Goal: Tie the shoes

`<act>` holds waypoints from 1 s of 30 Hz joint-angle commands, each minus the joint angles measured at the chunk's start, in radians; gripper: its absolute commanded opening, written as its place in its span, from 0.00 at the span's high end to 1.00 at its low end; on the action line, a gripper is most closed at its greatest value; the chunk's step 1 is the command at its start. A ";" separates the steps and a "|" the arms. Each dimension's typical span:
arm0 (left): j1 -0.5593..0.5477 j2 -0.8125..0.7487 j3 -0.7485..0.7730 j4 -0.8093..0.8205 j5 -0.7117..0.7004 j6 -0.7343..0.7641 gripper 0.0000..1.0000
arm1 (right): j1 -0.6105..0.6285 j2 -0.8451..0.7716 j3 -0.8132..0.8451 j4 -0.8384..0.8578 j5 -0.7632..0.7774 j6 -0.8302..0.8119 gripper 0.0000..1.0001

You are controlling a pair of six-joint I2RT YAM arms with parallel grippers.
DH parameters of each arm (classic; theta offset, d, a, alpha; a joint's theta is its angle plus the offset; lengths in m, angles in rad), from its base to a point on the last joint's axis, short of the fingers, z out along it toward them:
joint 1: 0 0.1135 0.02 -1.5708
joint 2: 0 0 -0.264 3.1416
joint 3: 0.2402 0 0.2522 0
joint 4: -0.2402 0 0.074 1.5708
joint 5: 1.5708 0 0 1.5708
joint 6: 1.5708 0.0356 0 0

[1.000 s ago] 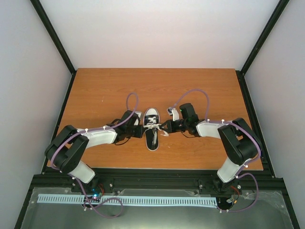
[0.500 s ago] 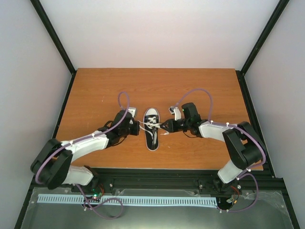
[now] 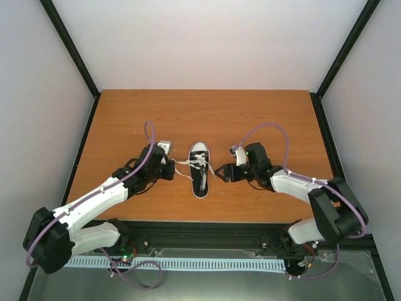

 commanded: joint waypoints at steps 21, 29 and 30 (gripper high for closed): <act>0.003 0.100 0.088 -0.053 0.122 0.049 0.99 | 0.158 0.373 0.242 -0.089 0.354 -0.104 0.55; 0.003 0.127 0.103 -0.050 0.141 0.045 0.99 | 0.210 0.426 0.290 -0.129 0.493 -0.114 0.67; 0.003 0.128 0.105 -0.049 0.142 0.043 0.99 | 0.219 0.429 0.293 -0.135 0.513 -0.112 0.71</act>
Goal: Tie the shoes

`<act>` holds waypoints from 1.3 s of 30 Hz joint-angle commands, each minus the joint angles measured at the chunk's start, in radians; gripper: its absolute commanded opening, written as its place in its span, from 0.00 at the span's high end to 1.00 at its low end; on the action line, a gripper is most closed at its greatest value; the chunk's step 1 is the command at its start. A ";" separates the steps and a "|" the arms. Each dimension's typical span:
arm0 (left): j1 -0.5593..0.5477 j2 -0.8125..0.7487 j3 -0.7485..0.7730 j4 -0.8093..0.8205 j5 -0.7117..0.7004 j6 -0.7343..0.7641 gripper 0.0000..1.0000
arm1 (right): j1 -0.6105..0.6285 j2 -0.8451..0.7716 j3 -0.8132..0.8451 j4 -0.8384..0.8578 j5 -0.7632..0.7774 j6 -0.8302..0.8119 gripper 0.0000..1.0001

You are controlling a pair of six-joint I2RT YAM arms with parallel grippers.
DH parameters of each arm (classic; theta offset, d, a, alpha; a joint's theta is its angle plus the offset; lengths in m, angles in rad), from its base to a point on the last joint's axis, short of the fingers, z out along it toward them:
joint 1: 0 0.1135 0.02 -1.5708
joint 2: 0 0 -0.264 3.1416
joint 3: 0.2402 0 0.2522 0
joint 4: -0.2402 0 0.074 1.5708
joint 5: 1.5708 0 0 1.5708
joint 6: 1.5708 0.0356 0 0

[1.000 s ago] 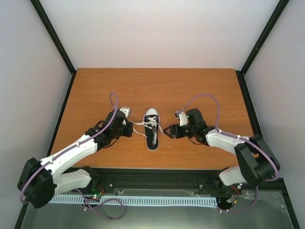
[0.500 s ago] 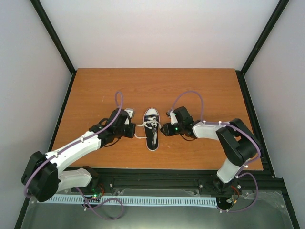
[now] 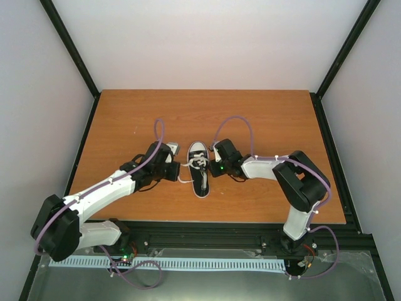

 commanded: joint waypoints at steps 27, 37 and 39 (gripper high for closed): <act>0.098 -0.084 -0.115 0.020 0.000 -0.079 0.99 | -0.087 -0.308 -0.102 -0.310 0.549 0.248 0.97; 0.152 -0.097 -0.203 -0.009 -0.035 -0.177 0.99 | -0.295 -0.414 -0.267 -0.200 0.308 0.306 0.97; 0.152 -0.087 -0.220 0.004 -0.020 -0.188 0.99 | -0.300 -0.410 -0.276 -0.188 0.288 0.310 0.97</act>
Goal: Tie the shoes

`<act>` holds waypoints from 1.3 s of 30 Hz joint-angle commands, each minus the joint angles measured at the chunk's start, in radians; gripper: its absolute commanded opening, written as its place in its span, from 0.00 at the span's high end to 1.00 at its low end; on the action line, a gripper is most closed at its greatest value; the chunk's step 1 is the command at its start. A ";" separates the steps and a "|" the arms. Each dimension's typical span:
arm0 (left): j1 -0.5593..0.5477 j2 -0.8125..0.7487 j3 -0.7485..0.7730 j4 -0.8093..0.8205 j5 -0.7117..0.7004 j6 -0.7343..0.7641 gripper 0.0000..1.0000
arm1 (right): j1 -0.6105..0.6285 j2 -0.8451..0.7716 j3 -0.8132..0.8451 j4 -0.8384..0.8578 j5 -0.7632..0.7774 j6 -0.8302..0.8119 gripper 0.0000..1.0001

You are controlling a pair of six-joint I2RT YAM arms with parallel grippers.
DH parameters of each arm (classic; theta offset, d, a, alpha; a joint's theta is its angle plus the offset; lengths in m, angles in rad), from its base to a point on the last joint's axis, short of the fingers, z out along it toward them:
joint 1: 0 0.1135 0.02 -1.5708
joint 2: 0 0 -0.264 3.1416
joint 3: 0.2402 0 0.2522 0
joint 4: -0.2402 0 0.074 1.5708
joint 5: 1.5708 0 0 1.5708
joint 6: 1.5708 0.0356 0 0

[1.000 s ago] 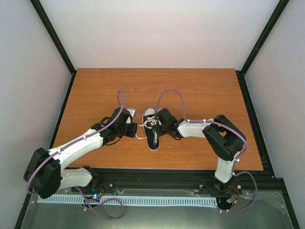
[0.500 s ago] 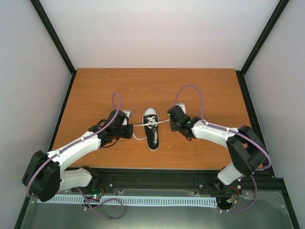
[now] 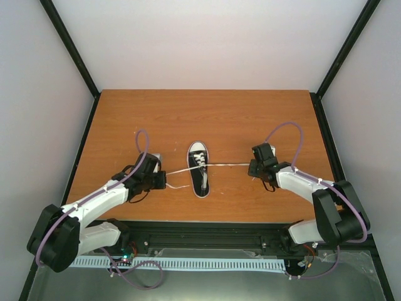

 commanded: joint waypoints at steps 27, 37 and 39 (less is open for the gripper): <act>-0.149 0.310 0.170 0.220 0.104 0.251 0.50 | -0.027 -0.096 -0.006 0.092 -0.284 -0.026 0.97; -0.168 0.343 0.160 0.354 0.168 0.299 0.55 | -0.030 -0.088 -0.005 0.095 -0.288 -0.035 0.97; -0.168 0.342 0.160 0.373 0.180 0.306 0.57 | -0.030 -0.087 -0.004 0.095 -0.293 -0.037 0.97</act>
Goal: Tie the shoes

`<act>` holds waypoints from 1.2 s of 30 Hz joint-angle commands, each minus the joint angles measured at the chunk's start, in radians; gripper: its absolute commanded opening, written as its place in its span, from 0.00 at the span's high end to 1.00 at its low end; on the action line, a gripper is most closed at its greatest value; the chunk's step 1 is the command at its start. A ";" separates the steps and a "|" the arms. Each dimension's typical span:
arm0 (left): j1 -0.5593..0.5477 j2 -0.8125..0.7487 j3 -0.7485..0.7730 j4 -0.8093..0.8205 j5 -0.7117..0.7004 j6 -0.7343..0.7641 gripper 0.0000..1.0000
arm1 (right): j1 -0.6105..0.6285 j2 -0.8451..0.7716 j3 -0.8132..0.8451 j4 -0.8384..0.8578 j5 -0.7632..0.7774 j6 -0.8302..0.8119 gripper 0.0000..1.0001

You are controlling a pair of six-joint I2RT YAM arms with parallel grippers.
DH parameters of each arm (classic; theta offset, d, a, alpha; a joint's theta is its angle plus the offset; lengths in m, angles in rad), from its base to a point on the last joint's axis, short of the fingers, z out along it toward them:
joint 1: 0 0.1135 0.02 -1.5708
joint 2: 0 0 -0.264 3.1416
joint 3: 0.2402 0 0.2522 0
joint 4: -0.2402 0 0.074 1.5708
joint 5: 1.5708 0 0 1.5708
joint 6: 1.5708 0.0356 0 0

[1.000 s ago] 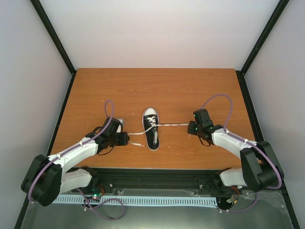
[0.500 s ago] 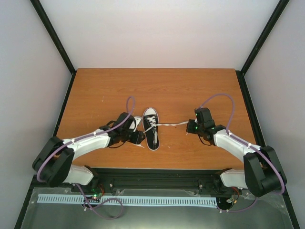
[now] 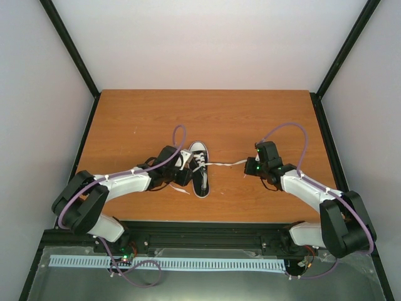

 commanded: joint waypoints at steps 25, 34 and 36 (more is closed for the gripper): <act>-0.007 0.052 0.043 0.190 0.121 0.058 0.99 | -0.025 0.004 0.048 -0.013 -0.022 -0.028 0.97; -0.007 0.006 0.086 0.193 0.205 0.044 0.99 | -0.023 0.062 0.186 -0.034 -0.068 -0.037 0.97; -0.005 0.013 0.094 0.187 0.200 0.048 0.99 | -0.021 0.104 0.237 -0.016 -0.109 -0.026 0.97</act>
